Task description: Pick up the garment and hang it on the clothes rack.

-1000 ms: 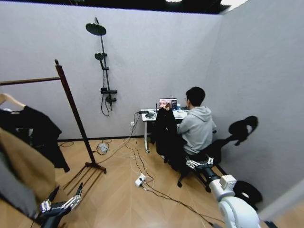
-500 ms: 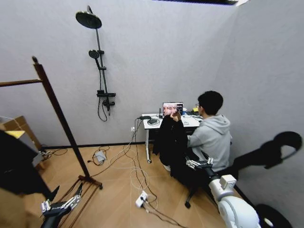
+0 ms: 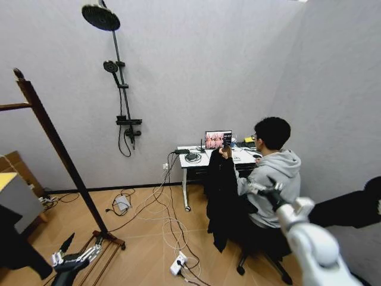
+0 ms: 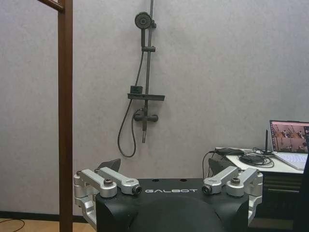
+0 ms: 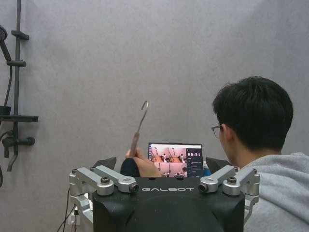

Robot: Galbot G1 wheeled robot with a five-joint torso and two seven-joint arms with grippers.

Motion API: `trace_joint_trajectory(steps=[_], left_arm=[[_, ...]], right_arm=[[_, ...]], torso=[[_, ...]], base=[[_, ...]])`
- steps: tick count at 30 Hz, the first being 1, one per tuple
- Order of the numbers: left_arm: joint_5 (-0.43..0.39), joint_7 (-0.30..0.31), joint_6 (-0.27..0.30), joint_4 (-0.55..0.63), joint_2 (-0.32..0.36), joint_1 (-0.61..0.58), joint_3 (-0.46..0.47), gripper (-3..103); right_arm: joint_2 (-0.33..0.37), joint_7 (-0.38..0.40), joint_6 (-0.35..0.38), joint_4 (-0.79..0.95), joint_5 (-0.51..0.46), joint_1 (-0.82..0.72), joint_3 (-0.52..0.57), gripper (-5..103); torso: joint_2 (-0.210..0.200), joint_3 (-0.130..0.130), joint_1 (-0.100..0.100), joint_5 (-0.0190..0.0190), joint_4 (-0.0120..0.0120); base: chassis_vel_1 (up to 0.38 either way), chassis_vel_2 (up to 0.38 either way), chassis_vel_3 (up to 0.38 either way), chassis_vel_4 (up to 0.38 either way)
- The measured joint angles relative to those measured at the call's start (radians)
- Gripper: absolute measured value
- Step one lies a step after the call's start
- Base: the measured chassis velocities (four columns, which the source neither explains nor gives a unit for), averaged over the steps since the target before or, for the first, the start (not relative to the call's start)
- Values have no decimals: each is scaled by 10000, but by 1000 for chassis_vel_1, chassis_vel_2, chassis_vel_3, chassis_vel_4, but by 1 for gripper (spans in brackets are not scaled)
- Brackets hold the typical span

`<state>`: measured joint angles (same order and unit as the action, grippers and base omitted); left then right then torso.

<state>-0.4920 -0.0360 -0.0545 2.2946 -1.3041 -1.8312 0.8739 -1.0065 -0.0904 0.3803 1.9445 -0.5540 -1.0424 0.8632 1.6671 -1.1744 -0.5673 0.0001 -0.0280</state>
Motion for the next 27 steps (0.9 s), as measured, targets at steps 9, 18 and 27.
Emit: trace_joint_trajectory(steps=[9,18,27], left_arm=[[0,-4,0,0,0,5,-1,100],[0,-3,0,0,0,4,0,100],[0,-7,0,0,0,4,-1,100]], right_arm=[[927,-1510,-1169,-3763,-151,3505,-2015,100],[187,-1104,-1298,-5773,139,5714,-3953,100],[-1213,-624,-1770,-7801,909,7318,-4756,102]], torso=[[-10,-6,-19,-2,2],[-9,-4,-15,-2,-4],[-9,-5,-16,0,-4]], base=[[3,-3,-2,6],[0,0,0,0],[0,0,0,0]])
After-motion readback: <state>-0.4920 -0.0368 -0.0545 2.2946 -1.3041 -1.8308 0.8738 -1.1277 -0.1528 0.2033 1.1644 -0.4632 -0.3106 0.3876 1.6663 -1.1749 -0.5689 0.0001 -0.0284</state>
